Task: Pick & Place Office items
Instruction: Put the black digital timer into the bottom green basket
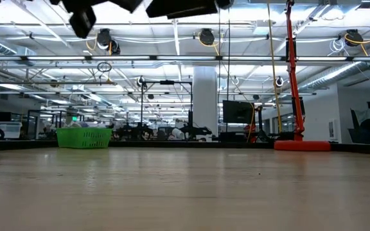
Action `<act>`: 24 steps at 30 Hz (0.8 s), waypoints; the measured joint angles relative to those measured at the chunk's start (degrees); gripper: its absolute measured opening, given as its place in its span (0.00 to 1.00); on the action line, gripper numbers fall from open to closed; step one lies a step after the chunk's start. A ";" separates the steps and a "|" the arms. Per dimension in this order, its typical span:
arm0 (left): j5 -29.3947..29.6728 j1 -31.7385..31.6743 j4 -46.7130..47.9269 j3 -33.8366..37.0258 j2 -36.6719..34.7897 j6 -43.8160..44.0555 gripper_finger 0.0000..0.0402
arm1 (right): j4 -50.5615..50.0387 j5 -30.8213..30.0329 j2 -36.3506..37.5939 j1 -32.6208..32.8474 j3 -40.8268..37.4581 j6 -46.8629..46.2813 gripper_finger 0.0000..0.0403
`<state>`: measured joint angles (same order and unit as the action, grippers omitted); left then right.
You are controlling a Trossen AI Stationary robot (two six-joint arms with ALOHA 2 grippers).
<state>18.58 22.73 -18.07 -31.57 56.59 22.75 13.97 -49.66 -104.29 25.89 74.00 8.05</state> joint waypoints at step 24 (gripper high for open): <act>22.04 17.87 18.34 0.00 -6.37 6.16 0.14 | 28.52 11.02 53.43 -3.04 -62.58 -13.09 0.53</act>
<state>40.62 40.60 0.27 -31.57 50.22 28.91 42.48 -38.64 -50.86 22.85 11.43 -5.04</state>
